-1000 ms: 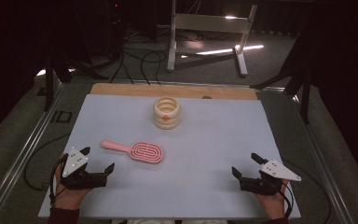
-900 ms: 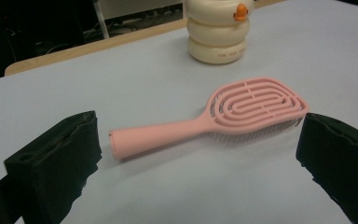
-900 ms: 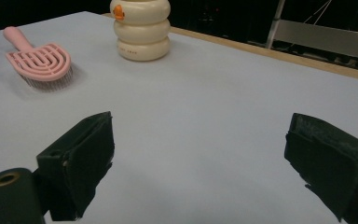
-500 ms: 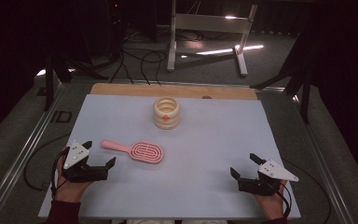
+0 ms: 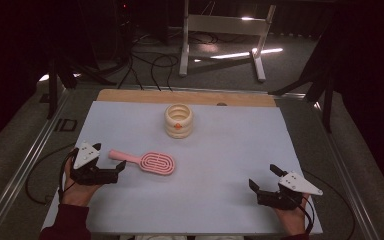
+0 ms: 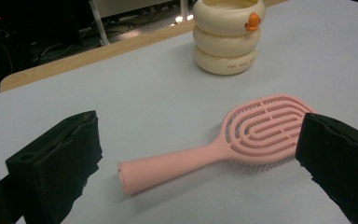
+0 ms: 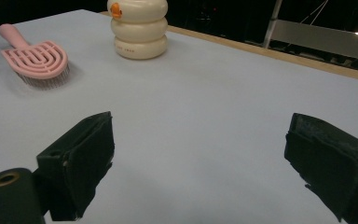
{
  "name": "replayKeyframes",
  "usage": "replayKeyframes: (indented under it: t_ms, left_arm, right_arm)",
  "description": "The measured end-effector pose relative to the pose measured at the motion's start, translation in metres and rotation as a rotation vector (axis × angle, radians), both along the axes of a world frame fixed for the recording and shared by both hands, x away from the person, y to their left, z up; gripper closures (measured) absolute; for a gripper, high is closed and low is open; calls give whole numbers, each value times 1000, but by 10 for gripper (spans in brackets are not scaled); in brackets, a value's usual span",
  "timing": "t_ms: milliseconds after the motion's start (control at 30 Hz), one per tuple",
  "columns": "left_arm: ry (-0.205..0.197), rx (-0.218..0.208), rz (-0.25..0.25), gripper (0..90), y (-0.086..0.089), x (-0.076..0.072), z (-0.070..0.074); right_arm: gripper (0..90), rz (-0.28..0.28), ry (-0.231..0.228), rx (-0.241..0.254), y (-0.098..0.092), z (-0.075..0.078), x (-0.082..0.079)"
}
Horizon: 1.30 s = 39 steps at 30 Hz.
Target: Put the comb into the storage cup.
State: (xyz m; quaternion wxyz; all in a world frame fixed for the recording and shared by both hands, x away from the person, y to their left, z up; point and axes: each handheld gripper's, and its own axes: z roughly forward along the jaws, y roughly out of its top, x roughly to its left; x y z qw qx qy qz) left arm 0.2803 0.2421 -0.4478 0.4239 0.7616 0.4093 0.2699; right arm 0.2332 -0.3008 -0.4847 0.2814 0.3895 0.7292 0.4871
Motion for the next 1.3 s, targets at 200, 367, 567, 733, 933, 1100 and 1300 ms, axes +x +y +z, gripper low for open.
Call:
replayKeyframes:
  t_ms: [200, 367, 567, 733, 933, 1100, 1300]
  left_arm:
    - [13, -9, -13, 1, 1, 12, 2]
    - [13, -28, -20, 1, 4, 20, 5]
    - [12, -46, -9, 0, 6, 31, 5]
    - [32, -58, 4, 0, 8, 40, 4]
    - [67, -19, 24, 2, 6, 50, 5]
    - [91, 6, 36, 17, 4, 58, 3]
    - [102, 30, 73, 116, 1, 66, -1]
  right_arm:
    - [81, 0, 1, 1, 0, -1, 0]
    - [81, 2, 2, -1, 1, -1, 1]
    - [81, 3, 3, -2, 1, -2, 0]
    - [81, 5, 3, -7, 2, -2, 0]
    - [81, 8, 3, -9, 3, -2, 1]
    - [81, 11, 9, -12, 4, -3, 1]
    - [81, 18, 11, -17, 6, -4, 1]
